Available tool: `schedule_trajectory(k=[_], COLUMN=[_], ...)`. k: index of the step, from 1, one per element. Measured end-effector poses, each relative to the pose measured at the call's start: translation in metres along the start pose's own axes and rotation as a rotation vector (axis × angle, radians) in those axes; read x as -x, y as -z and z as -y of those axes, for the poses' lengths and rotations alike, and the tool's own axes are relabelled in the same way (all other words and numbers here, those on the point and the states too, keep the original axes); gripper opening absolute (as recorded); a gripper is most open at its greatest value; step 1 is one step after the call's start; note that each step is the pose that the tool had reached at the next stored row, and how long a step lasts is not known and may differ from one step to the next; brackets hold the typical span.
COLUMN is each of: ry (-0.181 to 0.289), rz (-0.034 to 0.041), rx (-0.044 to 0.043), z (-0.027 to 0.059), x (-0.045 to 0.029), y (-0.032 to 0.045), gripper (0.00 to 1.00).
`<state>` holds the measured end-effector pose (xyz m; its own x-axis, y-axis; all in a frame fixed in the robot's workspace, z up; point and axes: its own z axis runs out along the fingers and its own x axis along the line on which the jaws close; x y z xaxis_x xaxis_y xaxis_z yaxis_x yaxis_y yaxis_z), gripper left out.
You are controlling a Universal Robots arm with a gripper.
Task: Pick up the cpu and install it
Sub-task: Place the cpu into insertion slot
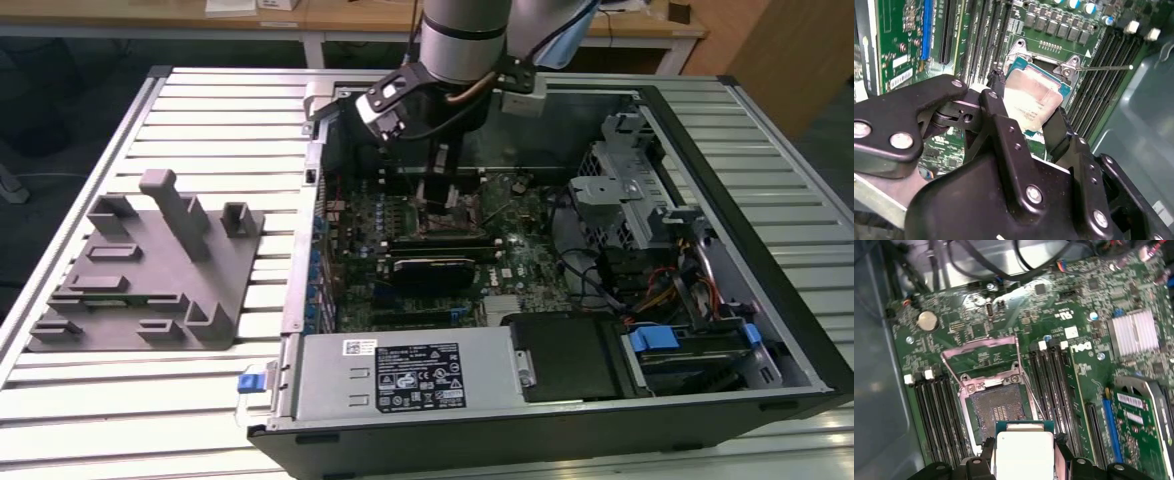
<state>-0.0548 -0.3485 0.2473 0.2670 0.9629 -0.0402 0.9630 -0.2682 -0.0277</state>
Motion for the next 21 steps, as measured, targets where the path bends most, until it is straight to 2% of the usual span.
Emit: schedule_trajectory(k=[20,21], ry=[-0.355,-0.362], rz=[-0.0098,-0.01], rx=[-0.0142,-0.0144], z=[0.0,0.0], x=[0.0,0.0], y=[-0.0005,-0.0006], gripper=[0.54,0.54])
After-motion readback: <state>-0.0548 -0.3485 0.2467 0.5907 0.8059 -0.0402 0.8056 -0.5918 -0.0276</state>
